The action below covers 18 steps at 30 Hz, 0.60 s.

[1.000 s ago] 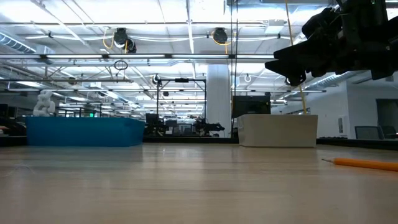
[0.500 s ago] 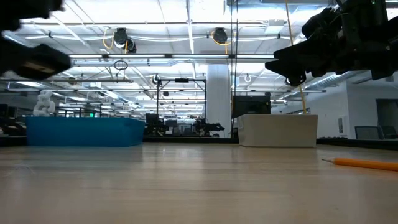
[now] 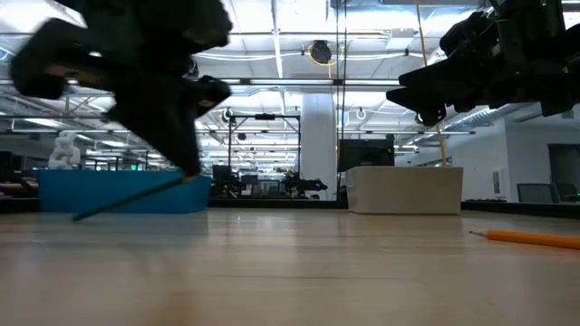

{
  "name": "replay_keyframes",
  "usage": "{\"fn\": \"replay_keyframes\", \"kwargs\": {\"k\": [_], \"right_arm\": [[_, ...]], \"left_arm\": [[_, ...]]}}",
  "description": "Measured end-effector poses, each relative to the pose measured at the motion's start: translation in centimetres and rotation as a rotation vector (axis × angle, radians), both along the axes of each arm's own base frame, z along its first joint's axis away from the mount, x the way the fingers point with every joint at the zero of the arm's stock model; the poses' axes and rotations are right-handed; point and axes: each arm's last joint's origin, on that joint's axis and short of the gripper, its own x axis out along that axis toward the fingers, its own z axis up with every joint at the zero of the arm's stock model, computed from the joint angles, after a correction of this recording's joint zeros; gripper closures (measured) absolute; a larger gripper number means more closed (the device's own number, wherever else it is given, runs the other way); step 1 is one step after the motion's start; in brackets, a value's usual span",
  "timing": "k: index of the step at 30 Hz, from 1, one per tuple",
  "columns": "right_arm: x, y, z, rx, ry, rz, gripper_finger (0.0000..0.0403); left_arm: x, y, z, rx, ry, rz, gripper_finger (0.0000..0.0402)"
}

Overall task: Sort pens & pencils
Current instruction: Put the green pencil into the gray bin

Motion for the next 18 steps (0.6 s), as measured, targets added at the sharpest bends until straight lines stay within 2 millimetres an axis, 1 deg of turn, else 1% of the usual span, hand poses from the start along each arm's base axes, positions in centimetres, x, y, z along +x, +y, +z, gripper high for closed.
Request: {"fn": "replay_keyframes", "kwargs": {"k": [4,9,14,18], "right_arm": [[0.0,0.0,0.0,0.000,0.005,0.000,0.0200],[0.0,0.0,-0.1,0.000,0.008,0.000,0.0200],[0.0,0.0,-0.1,-0.001,0.007,0.000,0.0200],[0.0,0.0,-0.1,-0.001,0.007,0.000,0.0200]], "left_arm": [[1.4,1.6,0.5,-0.018,-0.082,-0.031,0.0401],[2.6,2.7,1.1,0.001,-0.186,-0.070,0.0401],[3.3,3.4,1.6,0.022,-0.260,-0.092,0.0401],[3.1,3.9,3.2,0.026,-0.322,-0.090,0.0401]]}}
